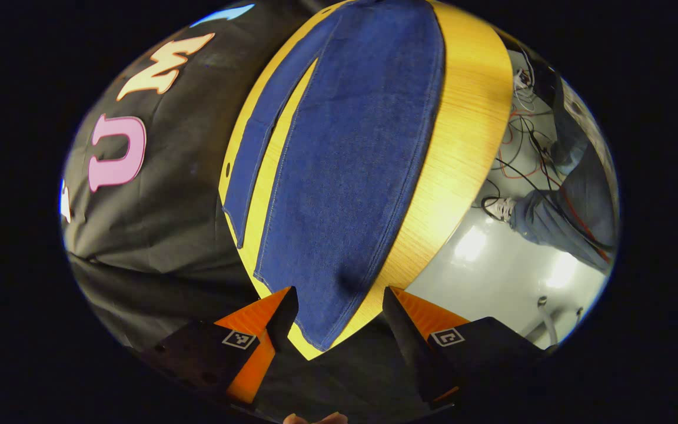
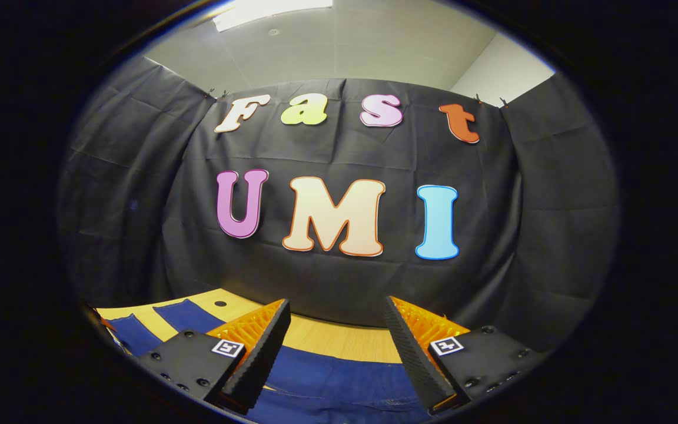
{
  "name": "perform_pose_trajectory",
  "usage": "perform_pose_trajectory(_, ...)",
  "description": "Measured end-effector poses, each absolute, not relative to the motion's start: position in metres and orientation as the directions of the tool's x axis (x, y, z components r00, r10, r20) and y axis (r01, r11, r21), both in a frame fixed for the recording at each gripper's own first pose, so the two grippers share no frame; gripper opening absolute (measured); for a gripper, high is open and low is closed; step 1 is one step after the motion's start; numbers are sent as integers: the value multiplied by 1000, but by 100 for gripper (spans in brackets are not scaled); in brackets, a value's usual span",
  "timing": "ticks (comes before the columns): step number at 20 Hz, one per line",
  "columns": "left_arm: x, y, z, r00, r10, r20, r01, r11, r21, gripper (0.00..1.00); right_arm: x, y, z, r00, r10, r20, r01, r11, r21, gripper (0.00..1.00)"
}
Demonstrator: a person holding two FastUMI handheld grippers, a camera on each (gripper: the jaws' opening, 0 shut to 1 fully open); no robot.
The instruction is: Grasp the waist and the cuffs of the jeans and fold them to make the two legs overlap; first hold the waist and fold one-third of the jeans toward the cuffs, then hold the cuffs and fold the remaining one-third in the same direction to finish folding.
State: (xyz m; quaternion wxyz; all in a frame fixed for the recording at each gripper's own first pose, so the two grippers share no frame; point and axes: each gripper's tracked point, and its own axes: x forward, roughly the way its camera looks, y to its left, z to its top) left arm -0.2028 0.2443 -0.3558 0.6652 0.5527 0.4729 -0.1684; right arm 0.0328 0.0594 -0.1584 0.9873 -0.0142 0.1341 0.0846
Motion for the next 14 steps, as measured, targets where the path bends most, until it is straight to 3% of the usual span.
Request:
perform_pose_trajectory(2, -204, 247, -353, 490, 315, -813, 763, 295, 575, 92, 32, 58, -163, 948, 157, -277, -161, 987, 8, 100)
perform_pose_trajectory(3, -201, 245, -355, 497, 309, -811, 763, 292, 578, 100, 32, 56, -163, 949, 151, -276, -154, 988, 9, 99)
perform_pose_trajectory(4, -202, 242, -353, 498, 306, -811, 765, 287, 577, 93, 33, 55, -163, 952, 143, -272, -146, 989, 9, 99)
perform_pose_trajectory(7, -194, 239, -356, 518, 297, -802, 767, 254, 589, 93, 34, 55, -170, 950, 136, -283, -138, 990, 15, 99)
perform_pose_trajectory(8, -193, 240, -359, 515, 298, -804, 771, 248, 586, 86, 35, 55, -173, 947, 136, -290, -137, 990, 18, 99)
perform_pose_trajectory(9, -189, 242, -362, 521, 296, -801, 770, 243, 591, 91, 33, 55, -176, 946, 136, -296, -135, 991, 22, 100)
perform_pose_trajectory(14, -172, 251, -369, 539, 289, -791, 757, 247, 605, 79, 37, 54, -187, 941, 117, -316, -118, 993, 19, 99)
